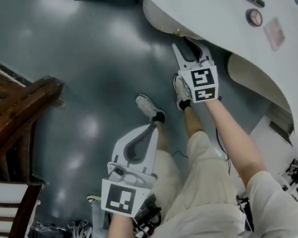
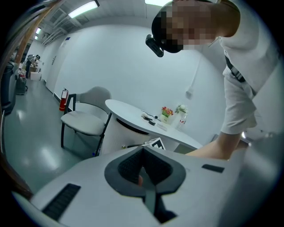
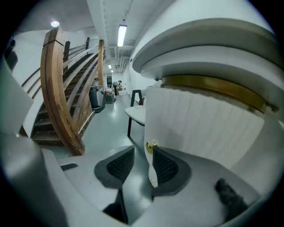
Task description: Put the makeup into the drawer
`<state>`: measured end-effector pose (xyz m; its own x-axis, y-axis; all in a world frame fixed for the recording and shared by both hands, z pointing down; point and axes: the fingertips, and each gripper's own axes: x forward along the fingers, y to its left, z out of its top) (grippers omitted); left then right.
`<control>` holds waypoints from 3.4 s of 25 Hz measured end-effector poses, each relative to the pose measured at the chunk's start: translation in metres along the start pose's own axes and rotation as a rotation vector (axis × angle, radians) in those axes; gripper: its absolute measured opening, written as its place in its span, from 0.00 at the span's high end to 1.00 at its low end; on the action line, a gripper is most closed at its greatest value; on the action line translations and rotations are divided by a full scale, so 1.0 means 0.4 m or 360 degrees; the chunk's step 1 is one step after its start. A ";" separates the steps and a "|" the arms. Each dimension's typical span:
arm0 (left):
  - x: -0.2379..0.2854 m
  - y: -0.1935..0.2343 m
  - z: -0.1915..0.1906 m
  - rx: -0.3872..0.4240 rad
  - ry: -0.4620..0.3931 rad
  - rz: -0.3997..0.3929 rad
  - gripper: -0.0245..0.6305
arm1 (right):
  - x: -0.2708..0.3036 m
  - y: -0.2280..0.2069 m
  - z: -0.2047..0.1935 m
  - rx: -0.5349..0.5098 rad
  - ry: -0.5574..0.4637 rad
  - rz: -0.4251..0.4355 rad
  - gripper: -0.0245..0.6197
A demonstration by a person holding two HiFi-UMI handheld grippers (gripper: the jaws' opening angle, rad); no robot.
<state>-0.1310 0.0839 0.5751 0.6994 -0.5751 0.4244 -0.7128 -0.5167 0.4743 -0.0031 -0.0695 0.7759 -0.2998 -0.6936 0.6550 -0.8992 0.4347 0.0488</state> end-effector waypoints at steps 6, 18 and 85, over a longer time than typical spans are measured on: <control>0.006 -0.004 -0.008 -0.0017 0.0032 -0.0024 0.95 | 0.048 -0.011 0.010 -0.0120 0.0013 -0.0017 0.76; -0.005 -0.003 0.005 -0.0027 0.0009 -0.0021 0.95 | 0.046 0.009 0.007 -0.0197 0.0052 0.0053 0.77; -0.238 -0.088 0.138 -0.0033 -0.0170 0.0194 0.95 | -0.303 0.513 0.015 -0.0173 0.0071 0.0448 0.68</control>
<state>-0.1756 0.1219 0.4754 0.5974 -0.6974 0.3958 -0.7898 -0.4264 0.4408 -0.1533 0.1004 0.7021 -0.5158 -0.5122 0.6867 -0.7428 0.6668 -0.0607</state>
